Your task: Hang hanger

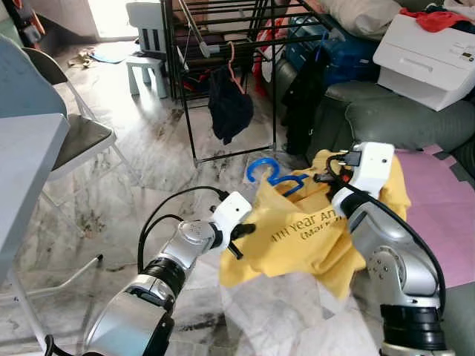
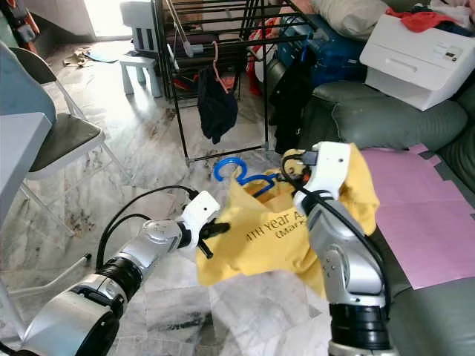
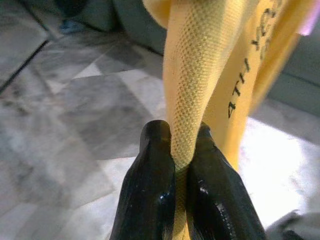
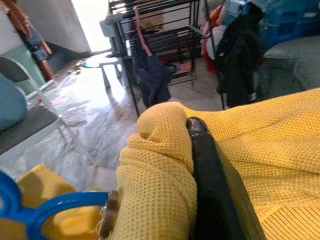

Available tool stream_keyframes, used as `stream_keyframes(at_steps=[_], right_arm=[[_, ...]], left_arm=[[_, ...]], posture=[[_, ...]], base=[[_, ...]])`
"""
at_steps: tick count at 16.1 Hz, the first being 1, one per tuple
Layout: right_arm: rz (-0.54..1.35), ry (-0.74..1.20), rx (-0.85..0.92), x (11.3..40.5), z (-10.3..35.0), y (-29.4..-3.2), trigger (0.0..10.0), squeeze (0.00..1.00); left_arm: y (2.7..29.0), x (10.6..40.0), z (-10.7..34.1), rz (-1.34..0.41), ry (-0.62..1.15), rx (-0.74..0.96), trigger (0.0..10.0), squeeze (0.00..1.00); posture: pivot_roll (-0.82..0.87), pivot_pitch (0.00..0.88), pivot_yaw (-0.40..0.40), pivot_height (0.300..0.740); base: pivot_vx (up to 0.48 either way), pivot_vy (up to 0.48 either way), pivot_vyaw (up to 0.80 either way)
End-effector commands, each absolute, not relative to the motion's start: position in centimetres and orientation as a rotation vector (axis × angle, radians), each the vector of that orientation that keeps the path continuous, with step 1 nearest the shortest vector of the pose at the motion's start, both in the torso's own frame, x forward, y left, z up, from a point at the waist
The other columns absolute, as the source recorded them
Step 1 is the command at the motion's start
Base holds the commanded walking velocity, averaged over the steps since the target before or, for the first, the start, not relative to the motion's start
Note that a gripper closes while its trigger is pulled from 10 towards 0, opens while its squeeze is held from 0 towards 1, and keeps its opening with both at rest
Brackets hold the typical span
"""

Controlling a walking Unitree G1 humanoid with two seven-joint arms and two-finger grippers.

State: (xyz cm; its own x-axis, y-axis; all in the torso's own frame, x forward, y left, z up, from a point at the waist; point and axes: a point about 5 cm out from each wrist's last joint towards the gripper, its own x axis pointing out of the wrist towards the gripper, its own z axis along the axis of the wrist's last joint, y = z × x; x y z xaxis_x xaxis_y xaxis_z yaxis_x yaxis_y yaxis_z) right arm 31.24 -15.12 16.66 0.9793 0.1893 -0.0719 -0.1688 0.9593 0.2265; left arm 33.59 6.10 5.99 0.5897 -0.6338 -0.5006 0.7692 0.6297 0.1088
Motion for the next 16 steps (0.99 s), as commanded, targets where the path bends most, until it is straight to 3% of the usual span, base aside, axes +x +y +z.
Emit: stream_keyframes(at_steps=[1,2,3,4,5,10,16], right_arm=[[0.429,0.236,0.253,30.1,14.5,-10.2,0.0,0.0],[0.408,0.253,0.2,30.1,14.0,-10.7,3.4,0.0],[0.348,0.255,0.138,30.3,13.6,-11.8,3.3,0.0],[0.238,0.253,0.106,30.6,13.2,-13.8,1.1,0.0],[0.151,0.233,0.13,30.8,13.4,-15.5,0.0,0.0],[-0.158,0.154,0.135,30.7,14.6,-22.9,0.0,0.0],[-0.158,0.154,0.135,30.7,14.6,-22.9,0.0,0.0]], left_arm=[[3.2,35.4,10.5,-0.861,0.243,0.373,10.0,0.0],[3.4,35.5,10.6,-0.853,0.234,0.381,10.0,0.0],[3.7,35.6,10.7,-0.854,0.225,0.39,10.0,0.0],[4.2,35.8,10.8,-0.852,0.215,0.411,10.0,0.0],[4.7,35.9,10.7,-0.844,0.222,0.421,10.0,0.0],[6.7,36.1,10.3,-0.815,0.221,0.533,10.0,0.0],[6.7,36.1,10.3,-0.815,0.221,0.533,10.0,0.0]], posture=[[-0.03,0.0,-0.007,0.74],[-0.03,0.0,-0.008,0.74],[-0.02,0.0,-0.01,0.74],[-0.02,0.0,-0.011,0.74],[-0.02,0.0,-0.013,0.74],[-0.03,0.0,-0.011,0.74],[-0.03,0.0,-0.011,0.74]], base=[[0.0,0.0,0.0],[0.0,0.0,0.0],[0.0,0.0,0.0],[0.0,0.0,0.0],[0.0,0.0,0.0],[0.0,0.0,0.0],[0.0,0.0,0.0]])
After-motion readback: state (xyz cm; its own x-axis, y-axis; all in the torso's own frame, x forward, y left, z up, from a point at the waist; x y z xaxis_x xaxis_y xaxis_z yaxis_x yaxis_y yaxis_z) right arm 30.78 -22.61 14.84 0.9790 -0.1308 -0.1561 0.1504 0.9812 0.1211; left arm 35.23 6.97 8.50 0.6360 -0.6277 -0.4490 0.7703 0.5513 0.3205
